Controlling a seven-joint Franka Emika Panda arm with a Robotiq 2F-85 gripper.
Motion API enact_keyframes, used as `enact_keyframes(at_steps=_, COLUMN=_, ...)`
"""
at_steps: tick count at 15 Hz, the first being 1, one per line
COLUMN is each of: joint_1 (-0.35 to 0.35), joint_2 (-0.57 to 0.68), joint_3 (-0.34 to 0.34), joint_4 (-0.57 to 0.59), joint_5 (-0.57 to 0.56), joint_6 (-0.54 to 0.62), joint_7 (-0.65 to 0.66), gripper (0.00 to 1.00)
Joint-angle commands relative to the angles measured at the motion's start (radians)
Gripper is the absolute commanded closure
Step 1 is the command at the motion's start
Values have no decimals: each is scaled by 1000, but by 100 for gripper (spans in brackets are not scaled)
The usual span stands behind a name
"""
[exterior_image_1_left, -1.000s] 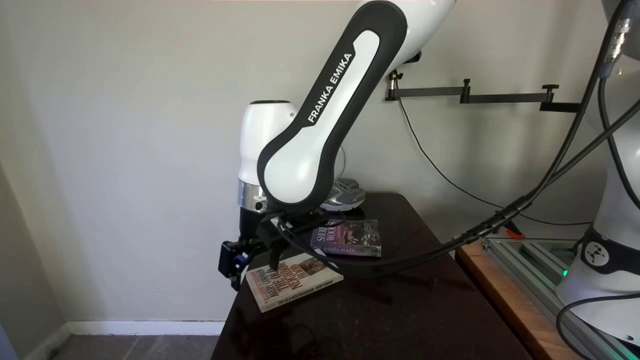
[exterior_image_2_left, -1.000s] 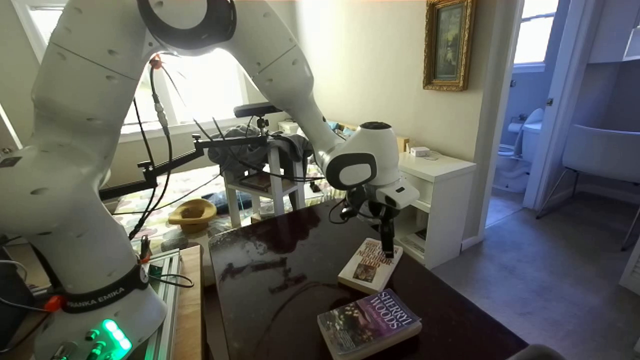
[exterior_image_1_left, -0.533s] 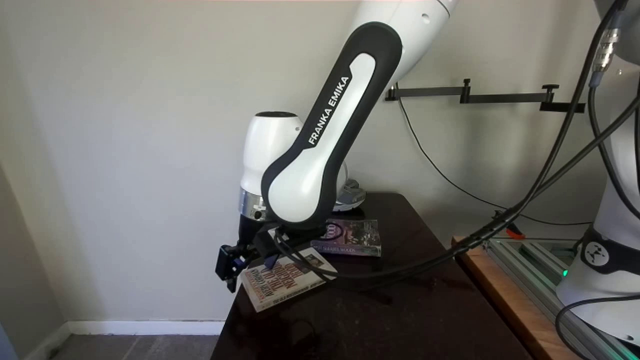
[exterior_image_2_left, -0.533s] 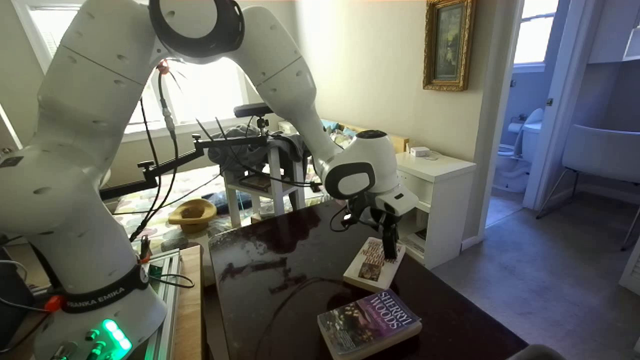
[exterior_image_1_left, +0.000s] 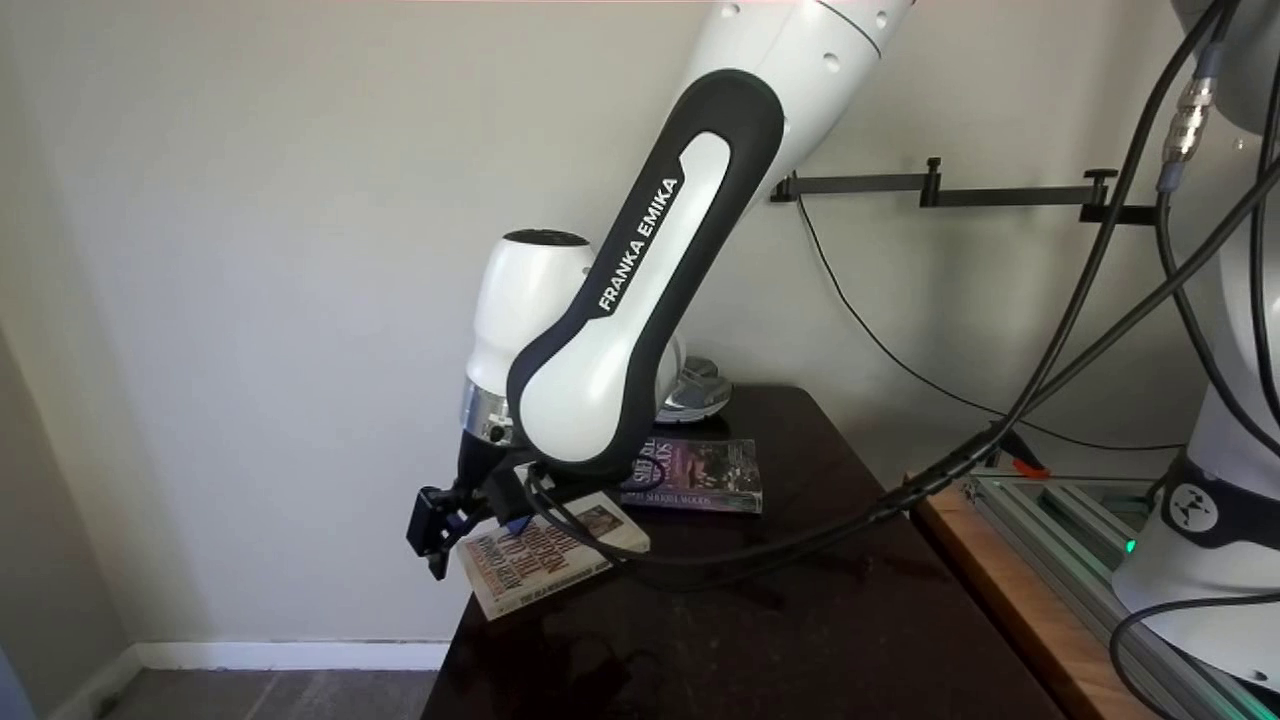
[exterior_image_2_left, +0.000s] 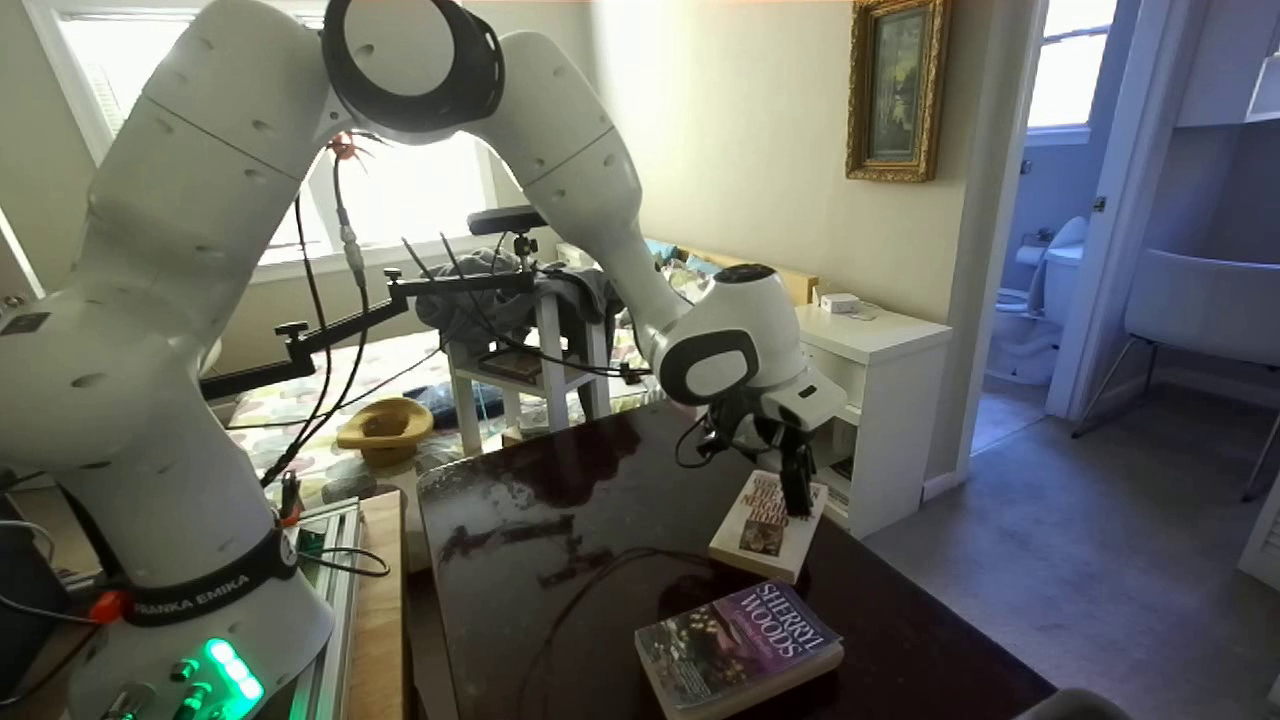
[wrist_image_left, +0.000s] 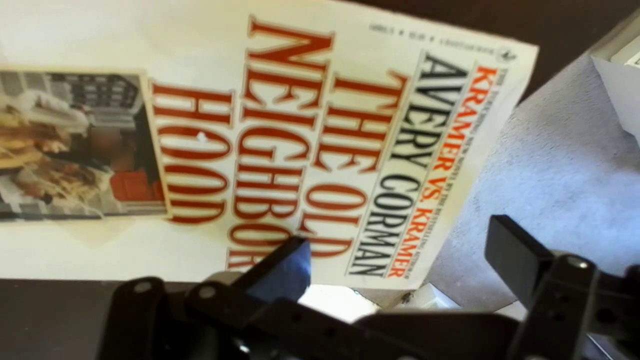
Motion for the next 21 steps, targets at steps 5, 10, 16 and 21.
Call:
enact_keyframes(at_steps=5, joint_1=58, joint_2=48, joint_3=-68, joint_4=66, joint_5=2, joint_6=-44, joint_7=2, gripper=0)
enact_keyframes(at_steps=10, joint_1=61, joint_2=49, joint_3=-70, joint_4=103, joint_5=-2, joint_6=-92, joint_7=3, gripper=0)
enact_keyframes(at_steps=16, joint_1=120, joint_2=66, joint_3=-131, joint_4=194, joint_5=-80, joint_6=-247, joint_7=36, gripper=0)
enact_keyframes(at_steps=21, joint_1=149, joint_2=97, joint_3=-151, joint_4=275, joint_5=-181, joint_6=-407, joint_7=57, gripper=0)
